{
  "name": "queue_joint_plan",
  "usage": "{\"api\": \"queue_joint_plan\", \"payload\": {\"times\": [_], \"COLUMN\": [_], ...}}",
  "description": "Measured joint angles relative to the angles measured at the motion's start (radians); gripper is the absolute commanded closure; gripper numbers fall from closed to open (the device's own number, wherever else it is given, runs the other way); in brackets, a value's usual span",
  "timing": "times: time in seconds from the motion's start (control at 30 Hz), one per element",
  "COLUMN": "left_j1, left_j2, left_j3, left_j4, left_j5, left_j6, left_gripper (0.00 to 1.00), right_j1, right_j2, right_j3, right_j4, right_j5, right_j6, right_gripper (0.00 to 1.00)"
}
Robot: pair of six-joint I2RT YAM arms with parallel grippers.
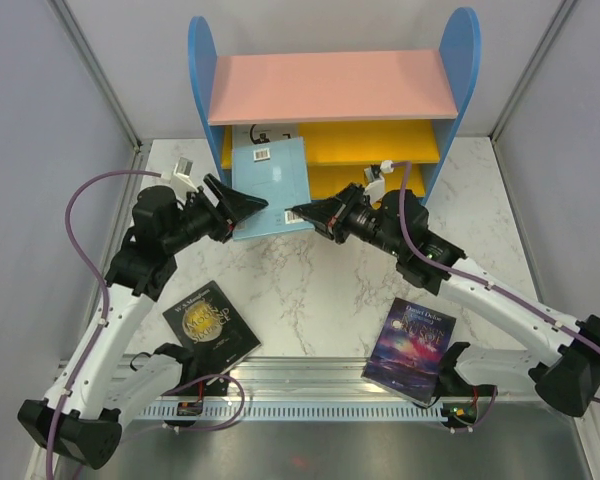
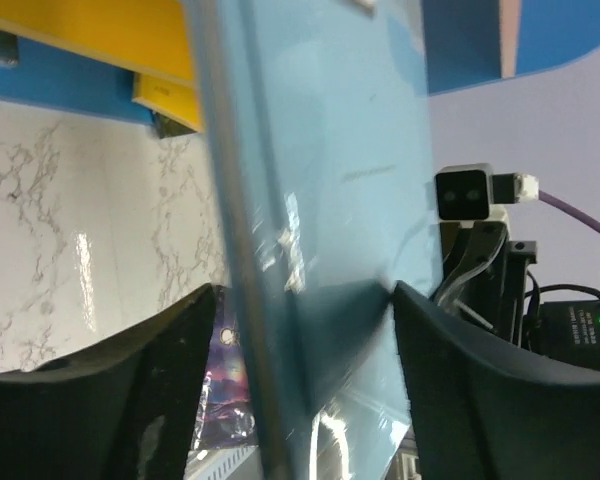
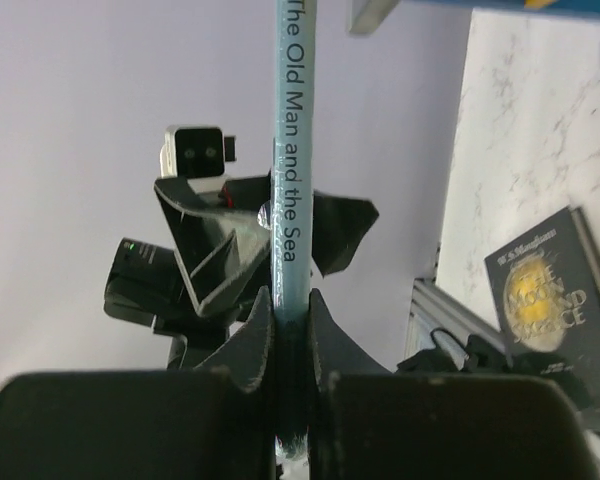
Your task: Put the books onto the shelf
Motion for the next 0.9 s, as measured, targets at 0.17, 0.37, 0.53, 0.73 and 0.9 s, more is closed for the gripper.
{"api": "queue_joint_plan", "payload": {"times": [0.17,0.37,0.53,0.73,0.9], "left_j1": [0.004,0.024,0.029,0.034,0.037], "left_j2": [0.029,0.006,-0.008,-0.053,-0.083], "left_j3": [0.010,0.019,0.019,0.009,-0.002], "left_j4": [-0.055,-0.101,-0.161,-0.199,-0.221], "left_j5": [0.009,0.018,0.019,0.019,0.018], "left_j6": [0.042,0.075,0.096,0.103,0.110], "left_gripper": [0.00,0.00,0.00,0.00,0.00], "right_j1": [-0.104,-0.174,-0.200,-0.226,-0.225], "right_j2": [0.066,0.171,0.253,0.388,0.432], "right_j3": [0.042,0.137,0.216,0.283,0.301], "right_j4": [0.019,0.057,0.120,0.180,0.207], "right_j5": [-0.043,-0.093,-0.137,-0.177,-0.182], "right_j6": [0.001,-0.001,0.019,0.044,0.045], "right_gripper": [1.00,1.00,1.00,1.00,0.98]}}
